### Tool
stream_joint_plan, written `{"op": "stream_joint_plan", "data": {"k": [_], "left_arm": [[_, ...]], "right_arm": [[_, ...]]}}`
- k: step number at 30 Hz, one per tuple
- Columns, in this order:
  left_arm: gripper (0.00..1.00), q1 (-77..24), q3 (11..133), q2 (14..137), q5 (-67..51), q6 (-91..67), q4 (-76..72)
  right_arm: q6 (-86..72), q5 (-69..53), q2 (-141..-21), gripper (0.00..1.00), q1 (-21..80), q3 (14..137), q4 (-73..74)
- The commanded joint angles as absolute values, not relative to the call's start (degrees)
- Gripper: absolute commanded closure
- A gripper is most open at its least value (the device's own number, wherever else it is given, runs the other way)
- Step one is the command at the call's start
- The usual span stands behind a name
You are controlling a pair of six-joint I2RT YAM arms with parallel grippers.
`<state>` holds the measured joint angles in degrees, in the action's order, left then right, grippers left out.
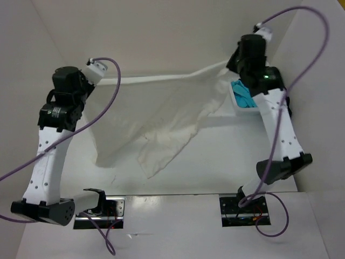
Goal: Fold and stack the t-shirts
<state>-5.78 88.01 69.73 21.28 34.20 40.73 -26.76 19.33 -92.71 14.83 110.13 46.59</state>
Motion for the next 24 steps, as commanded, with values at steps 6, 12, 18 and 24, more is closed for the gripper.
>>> {"op": "stream_joint_plan", "data": {"k": [6,12,18,24], "left_arm": [[1.0,-5.89,106.24,64.51,27.77,41.56,39.11],[1.0,-5.89,119.08,65.82,28.82,43.68,39.63],[1.0,-5.89,127.34,69.43,24.88,41.58,43.49],[1.0,-5.89,119.55,72.24,21.72,41.04,44.03]], "right_arm": [[-16.71,45.52,-82.36,1.0,22.58,137.1,55.9],[-12.93,44.04,-75.69,1.0,23.12,140.98,52.21],[-11.16,41.14,-73.65,1.0,23.12,141.59,50.01],[-8.81,44.01,-83.83,1.0,30.92,142.02,49.58]]}}
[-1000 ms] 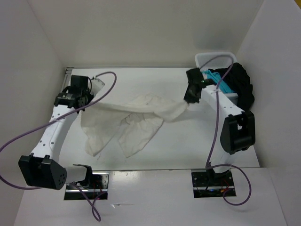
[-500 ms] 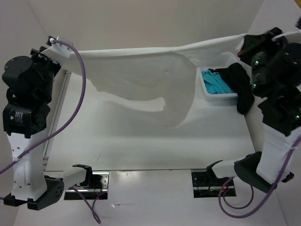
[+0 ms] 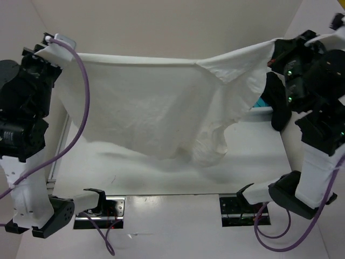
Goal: Fold and stack the t-shirts
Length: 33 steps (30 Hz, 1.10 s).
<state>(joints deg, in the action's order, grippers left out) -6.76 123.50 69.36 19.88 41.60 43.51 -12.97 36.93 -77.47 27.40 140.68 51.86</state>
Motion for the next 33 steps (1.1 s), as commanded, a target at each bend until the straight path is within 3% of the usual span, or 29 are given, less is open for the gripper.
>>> {"op": "stream_joint_plan", "data": {"k": [1,5,11,21,29,33], "left_arm": [[1.0,-5.89,115.88,73.29,21.1,40.17,44.03],[1.0,-5.11,111.89,79.7,19.69,37.45,43.33],[1.0,-1.41,106.88,90.34,17.49,35.07,38.15],[1.0,1.85,96.16,104.4,14.77,32.26,32.18],[1.0,4.92,100.45,115.21,12.74,30.41,30.94],[1.0,5.45,109.05,121.89,13.36,28.13,29.79]], "right_arm": [[-7.75,46.3,-87.5,1.0,32.16,142.03,48.79],[-7.21,47.11,-97.19,1.0,32.09,147.12,48.25],[-14.58,25.96,-114.85,1.0,21.19,150.99,53.52],[-17.14,18.02,-135.34,1.0,17.41,155.48,54.05],[-18.19,11.26,-144.31,1.0,14.59,159.86,51.6],[-18.19,10.11,-148.35,1.0,14.59,163.12,49.14]]}}
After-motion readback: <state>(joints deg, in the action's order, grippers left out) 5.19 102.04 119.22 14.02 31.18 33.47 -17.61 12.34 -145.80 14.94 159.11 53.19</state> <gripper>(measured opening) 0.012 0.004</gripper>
